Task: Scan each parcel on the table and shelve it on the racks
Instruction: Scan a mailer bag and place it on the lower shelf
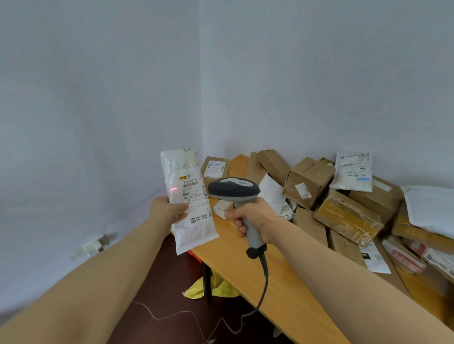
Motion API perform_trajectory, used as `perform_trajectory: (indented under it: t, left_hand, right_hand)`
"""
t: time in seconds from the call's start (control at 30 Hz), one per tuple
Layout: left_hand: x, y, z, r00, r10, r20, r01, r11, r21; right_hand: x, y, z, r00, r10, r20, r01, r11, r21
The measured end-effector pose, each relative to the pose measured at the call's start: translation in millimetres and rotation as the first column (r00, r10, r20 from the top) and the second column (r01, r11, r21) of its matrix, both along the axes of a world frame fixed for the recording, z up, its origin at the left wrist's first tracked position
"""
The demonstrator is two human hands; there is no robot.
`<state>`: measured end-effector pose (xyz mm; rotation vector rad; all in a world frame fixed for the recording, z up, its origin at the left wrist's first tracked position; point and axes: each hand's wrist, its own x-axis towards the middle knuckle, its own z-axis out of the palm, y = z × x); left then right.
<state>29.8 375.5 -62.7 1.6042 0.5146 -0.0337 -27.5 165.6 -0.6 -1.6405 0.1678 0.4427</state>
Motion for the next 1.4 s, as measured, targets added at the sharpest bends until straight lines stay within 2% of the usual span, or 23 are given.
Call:
perform_trajectory:
  t: [0.27,0.4,0.5,0.63,0.7,0.83,0.97,1.23,1.4]
  left_hand:
    - [-2,3,2,1.0,0.01,-0.014,-0.01,1.0,0.004]
    - [-12,3,7,0.999,0.036,-0.015,-0.037,0.999,-0.018]
    - [-25,7,10,0.998,0.061,-0.025,-0.062,0.997,-0.048]
    - [-58,26,1,0.994,0.089,-0.065,-0.089,0.996,0.002]
    - [-82,39,-13,0.988,0.123,-0.097,-0.123,0.992,-0.001]
    - [-143,67,-38,0.959,0.193,-0.206,-0.201,0.979,-0.02]
    - [-204,99,-51,0.934,0.194,-0.299,-0.222,0.973,-0.06]
    - [-324,166,-45,0.931,0.118,-0.345,-0.163,0.981,-0.104]
    - [-451,238,-44,0.908,0.139,-0.395,-0.183,0.98,-0.077]
  right_hand:
    - [-1,3,0,1.0,0.013,-0.012,-0.013,1.0,-0.018]
    - [-2,6,1,1.0,-0.002,0.0,0.002,0.999,0.032]
    - [0,10,-3,0.998,-0.065,-0.002,0.065,0.99,0.127]
    - [13,18,-23,0.984,-0.176,-0.005,0.175,0.975,0.141]
    - [20,31,-39,0.984,-0.172,-0.048,0.178,0.97,0.167]
    - [5,74,-77,0.991,-0.038,-0.131,0.06,0.985,0.165]
    - [-35,125,-102,0.981,0.108,-0.163,-0.073,0.976,0.205]
    - [-107,220,-79,0.966,0.26,-0.018,-0.252,0.95,0.187]
    - [-209,305,-77,0.899,0.437,-0.01,-0.433,0.895,0.11]
